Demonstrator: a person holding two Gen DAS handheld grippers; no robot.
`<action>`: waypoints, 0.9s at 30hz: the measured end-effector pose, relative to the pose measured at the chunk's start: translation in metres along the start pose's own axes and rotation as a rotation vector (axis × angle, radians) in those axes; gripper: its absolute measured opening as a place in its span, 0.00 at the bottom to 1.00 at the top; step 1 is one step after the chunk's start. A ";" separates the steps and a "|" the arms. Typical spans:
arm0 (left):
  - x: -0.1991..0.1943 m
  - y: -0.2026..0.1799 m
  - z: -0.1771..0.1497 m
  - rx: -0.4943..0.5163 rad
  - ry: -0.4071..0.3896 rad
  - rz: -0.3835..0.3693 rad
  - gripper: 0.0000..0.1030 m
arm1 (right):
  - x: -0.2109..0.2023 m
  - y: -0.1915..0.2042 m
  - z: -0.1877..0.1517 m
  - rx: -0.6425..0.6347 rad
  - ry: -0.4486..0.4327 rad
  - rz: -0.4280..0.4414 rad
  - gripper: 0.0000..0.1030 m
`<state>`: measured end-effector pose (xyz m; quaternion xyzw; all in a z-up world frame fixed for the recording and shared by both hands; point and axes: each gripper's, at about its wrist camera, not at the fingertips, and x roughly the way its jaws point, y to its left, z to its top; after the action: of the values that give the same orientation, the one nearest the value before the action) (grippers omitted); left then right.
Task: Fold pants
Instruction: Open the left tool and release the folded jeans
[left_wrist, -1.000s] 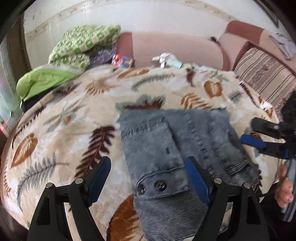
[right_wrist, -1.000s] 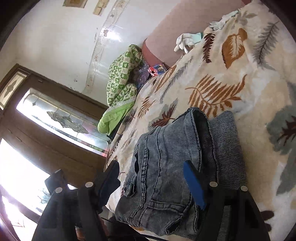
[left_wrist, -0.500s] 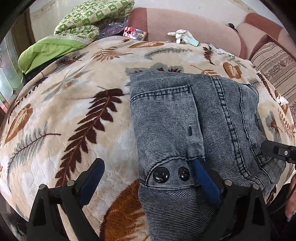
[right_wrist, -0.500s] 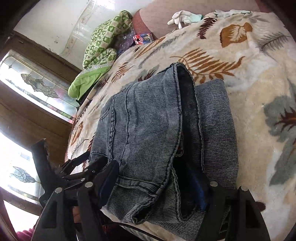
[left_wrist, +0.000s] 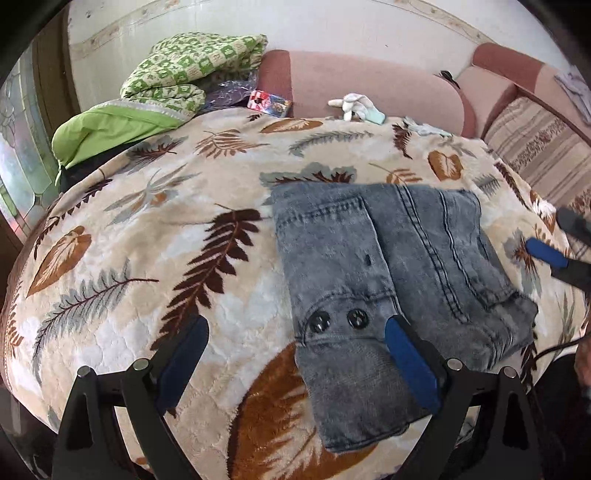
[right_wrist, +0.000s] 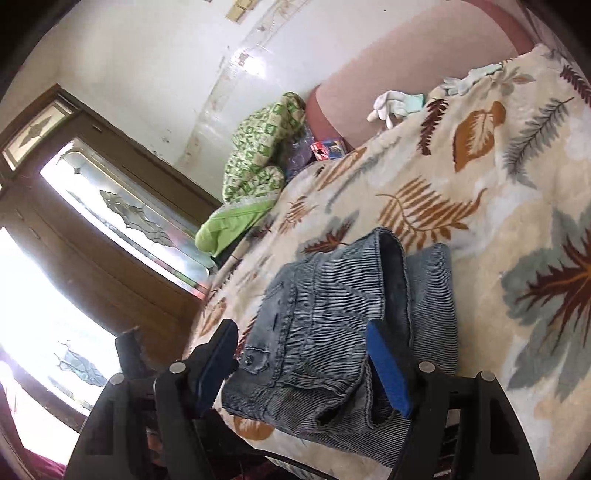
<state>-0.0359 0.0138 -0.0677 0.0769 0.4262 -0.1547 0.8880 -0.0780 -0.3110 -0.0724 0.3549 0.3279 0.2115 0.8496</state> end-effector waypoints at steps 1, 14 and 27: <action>0.002 -0.003 -0.003 0.012 0.002 0.003 0.94 | 0.002 0.001 0.000 0.001 0.011 0.013 0.73; 0.033 0.003 -0.022 -0.053 0.045 -0.073 0.96 | 0.065 0.001 -0.020 -0.002 0.299 -0.054 0.73; -0.011 -0.004 0.008 -0.005 -0.077 0.130 0.96 | 0.035 0.016 -0.014 -0.079 0.129 -0.020 0.73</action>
<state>-0.0381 0.0100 -0.0539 0.0963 0.3863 -0.0984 0.9120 -0.0652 -0.2731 -0.0825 0.3033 0.3766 0.2383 0.8422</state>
